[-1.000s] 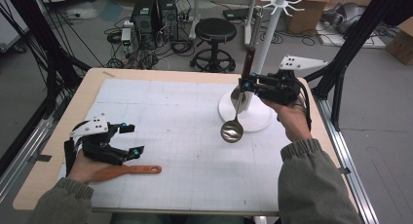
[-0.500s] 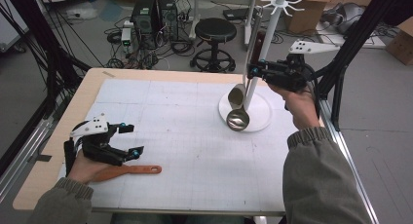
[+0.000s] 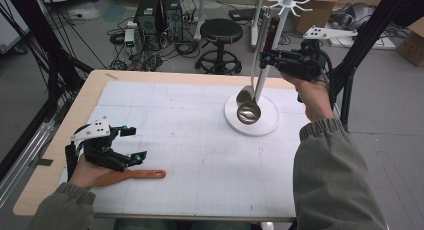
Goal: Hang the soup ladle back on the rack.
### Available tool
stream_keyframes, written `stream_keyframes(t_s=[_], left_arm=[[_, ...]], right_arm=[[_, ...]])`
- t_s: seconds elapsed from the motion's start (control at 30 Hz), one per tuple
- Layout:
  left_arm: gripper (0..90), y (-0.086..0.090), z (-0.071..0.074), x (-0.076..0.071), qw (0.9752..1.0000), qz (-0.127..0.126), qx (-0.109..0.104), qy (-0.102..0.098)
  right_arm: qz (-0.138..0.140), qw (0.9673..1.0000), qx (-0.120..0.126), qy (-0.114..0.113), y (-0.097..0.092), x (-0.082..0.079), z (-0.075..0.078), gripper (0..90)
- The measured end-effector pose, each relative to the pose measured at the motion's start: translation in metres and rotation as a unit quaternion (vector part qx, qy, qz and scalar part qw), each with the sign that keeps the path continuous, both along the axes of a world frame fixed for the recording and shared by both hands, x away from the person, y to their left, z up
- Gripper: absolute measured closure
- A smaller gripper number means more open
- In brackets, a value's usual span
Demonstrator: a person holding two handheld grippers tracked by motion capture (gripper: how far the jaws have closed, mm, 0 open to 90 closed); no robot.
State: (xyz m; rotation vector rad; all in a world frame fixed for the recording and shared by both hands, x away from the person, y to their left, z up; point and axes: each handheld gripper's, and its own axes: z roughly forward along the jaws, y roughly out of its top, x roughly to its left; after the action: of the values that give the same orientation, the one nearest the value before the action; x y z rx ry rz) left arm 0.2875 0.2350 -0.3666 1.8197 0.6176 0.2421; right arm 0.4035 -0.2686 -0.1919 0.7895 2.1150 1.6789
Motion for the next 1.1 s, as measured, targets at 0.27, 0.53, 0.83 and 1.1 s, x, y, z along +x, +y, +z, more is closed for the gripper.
stream_keyframes(t_s=[0.27,0.53,0.83,1.1], left_arm=[[5.3,0.001,0.001,-0.001,1.0,-0.003,-0.006,-0.003],[1.7,0.001,0.001,0.0,1.0,-0.001,-0.006,-0.001],[1.7,0.001,0.0,0.0,1.0,0.0,-0.005,0.0],[1.7,-0.001,-0.001,0.0,1.0,-0.007,0.002,0.001]], right_arm=[[-0.01,0.9999,0.003,0.001,0.001,0.006,0.006,73.3],[-0.014,0.9998,0.006,0.011,-0.001,0.013,0.011,73.3],[-0.024,0.9995,0.008,0.018,-0.004,0.02,0.012,73.2],[-0.04,0.9989,0.007,0.023,-0.008,0.023,0.011,72.7]])
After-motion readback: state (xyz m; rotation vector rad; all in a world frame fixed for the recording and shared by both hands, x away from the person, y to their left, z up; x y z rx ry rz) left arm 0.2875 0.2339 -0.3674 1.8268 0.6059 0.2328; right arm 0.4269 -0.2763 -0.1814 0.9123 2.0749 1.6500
